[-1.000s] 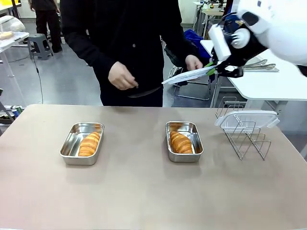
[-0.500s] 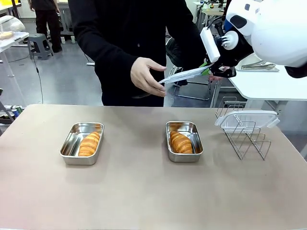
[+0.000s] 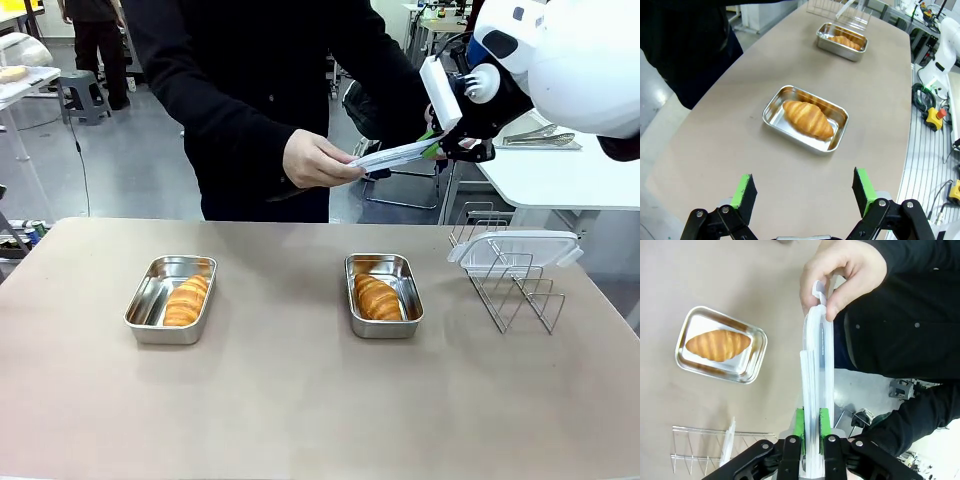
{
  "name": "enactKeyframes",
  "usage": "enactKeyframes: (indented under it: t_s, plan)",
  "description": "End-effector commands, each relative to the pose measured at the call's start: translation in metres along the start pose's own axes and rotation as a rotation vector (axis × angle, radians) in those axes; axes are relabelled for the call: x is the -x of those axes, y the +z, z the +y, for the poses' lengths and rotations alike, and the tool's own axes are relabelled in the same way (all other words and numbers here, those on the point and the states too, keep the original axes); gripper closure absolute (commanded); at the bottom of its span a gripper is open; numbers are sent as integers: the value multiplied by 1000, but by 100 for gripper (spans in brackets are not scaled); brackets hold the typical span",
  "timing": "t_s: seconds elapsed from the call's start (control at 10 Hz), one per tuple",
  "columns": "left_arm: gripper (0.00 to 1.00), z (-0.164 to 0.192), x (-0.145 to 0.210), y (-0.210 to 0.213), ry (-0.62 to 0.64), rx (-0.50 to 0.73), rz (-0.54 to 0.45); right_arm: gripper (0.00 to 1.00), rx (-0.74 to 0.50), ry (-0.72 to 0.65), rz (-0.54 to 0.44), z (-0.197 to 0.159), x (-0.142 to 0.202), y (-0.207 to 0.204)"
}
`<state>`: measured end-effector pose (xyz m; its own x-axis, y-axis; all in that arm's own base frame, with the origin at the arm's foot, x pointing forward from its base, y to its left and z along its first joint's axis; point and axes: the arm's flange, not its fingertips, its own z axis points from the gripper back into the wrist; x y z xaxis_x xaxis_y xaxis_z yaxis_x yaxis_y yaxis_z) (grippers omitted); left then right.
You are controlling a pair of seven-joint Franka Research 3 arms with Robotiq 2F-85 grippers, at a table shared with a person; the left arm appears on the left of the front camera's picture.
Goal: Place the bread in airtight containers.
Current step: Release when the human grabs the Airtight Container lid.
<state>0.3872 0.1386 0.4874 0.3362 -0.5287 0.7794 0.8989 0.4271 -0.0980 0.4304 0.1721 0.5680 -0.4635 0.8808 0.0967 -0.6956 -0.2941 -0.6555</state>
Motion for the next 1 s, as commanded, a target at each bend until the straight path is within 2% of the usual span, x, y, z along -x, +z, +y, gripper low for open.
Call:
enactKeyframes:
  t_s: [0.0,0.5,0.6,0.7,0.8,0.9]
  plan:
    - [0,-1,-1,1,-12,0,3,100,15,1,-11,2,0,4]
    - [0,-1,-1,1,-12,0,3,100,15,1,-11,2,0,4]
    - [0,-1,-1,1,-12,0,3,62,-1,-1,2,0,1,0]
    - [0,-1,-1,1,-12,0,3,29,-47,-38,0,1,2,3]
    - [0,-1,-1,1,-12,0,3,5,-48,-89,-26,-4,0,11]
    - [0,-1,-1,1,-12,0,3,0,-30,-154,-27,-11,3,29]
